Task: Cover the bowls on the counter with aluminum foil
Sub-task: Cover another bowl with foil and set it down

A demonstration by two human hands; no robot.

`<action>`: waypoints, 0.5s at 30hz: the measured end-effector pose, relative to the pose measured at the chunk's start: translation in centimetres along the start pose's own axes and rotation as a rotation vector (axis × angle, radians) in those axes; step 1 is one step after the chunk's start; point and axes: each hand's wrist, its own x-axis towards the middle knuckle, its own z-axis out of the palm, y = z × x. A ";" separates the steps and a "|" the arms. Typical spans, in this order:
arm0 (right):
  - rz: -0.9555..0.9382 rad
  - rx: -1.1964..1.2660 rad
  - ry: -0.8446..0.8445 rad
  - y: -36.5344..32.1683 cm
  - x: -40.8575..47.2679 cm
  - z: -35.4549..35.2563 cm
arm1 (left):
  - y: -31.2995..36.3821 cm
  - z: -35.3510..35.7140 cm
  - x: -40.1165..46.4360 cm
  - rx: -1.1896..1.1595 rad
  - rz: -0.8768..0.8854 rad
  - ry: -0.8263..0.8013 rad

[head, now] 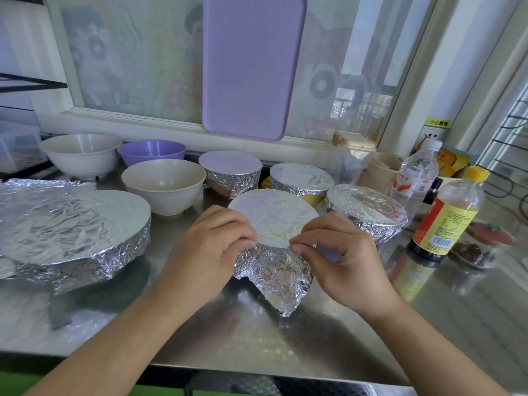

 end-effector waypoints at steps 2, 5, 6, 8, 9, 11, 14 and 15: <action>0.015 0.013 -0.019 -0.3 0.0 0.0 | -0.2 -0.5 0.1 -0.017 0.000 -0.023; -0.009 0.023 -0.044 -1.1 0.2 0.2 | -0.5 -1.6 0.3 -0.052 -0.019 -0.066; -0.026 0.018 -0.048 -1.3 0.3 0.3 | -0.6 -2.0 0.3 -0.071 -0.037 -0.084; -0.058 -0.007 -0.054 -1.7 0.4 0.7 | -0.8 -2.5 0.2 -0.094 -0.059 -0.117; -0.072 -0.023 -0.057 -1.9 0.4 0.9 | -0.7 -2.7 0.2 -0.091 -0.053 -0.128; -0.087 -0.048 -0.057 -2.1 0.5 1.4 | 0.0 -2.4 -0.1 -0.087 -0.025 -0.129; -0.098 -0.061 -0.042 -2.4 0.5 1.8 | 1.2 -1.3 -0.4 -0.074 0.005 -0.104; -0.099 -0.061 -0.039 -2.4 0.5 1.8 | 1.5 -0.9 -0.5 -0.054 0.015 -0.086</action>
